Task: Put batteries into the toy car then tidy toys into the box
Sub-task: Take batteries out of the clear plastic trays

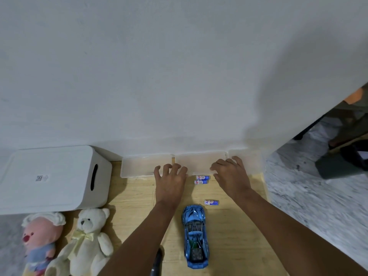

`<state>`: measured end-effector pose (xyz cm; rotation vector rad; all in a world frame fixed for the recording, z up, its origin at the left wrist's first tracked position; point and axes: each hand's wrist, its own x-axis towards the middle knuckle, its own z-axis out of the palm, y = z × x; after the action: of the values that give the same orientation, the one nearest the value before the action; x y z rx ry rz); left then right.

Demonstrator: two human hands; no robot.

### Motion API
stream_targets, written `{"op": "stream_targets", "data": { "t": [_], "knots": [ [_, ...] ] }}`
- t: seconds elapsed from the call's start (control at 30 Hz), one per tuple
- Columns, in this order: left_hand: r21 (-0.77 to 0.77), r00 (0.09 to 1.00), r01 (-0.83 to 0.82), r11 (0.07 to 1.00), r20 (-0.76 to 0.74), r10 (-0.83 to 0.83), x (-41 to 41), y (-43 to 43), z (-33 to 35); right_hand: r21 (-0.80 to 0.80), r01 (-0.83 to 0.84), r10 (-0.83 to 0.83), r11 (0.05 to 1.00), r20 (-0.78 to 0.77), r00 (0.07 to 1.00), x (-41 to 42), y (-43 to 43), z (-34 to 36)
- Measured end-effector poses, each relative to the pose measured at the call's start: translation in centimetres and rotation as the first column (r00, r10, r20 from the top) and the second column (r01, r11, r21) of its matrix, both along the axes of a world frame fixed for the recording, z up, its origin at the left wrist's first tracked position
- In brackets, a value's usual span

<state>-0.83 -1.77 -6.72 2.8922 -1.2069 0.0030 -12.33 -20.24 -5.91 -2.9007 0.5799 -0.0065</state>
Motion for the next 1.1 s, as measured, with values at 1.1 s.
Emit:
{"op": "stream_targets", "data": {
  "t": [1.1],
  "knots": [
    [0.026,0.946,-0.269,0.963,-0.181,0.269,3.4,12.5,8.3,0.048,-0.269,0.272,0.962,-0.062,0.960,3.4,8.0,8.1]
  ]
}}
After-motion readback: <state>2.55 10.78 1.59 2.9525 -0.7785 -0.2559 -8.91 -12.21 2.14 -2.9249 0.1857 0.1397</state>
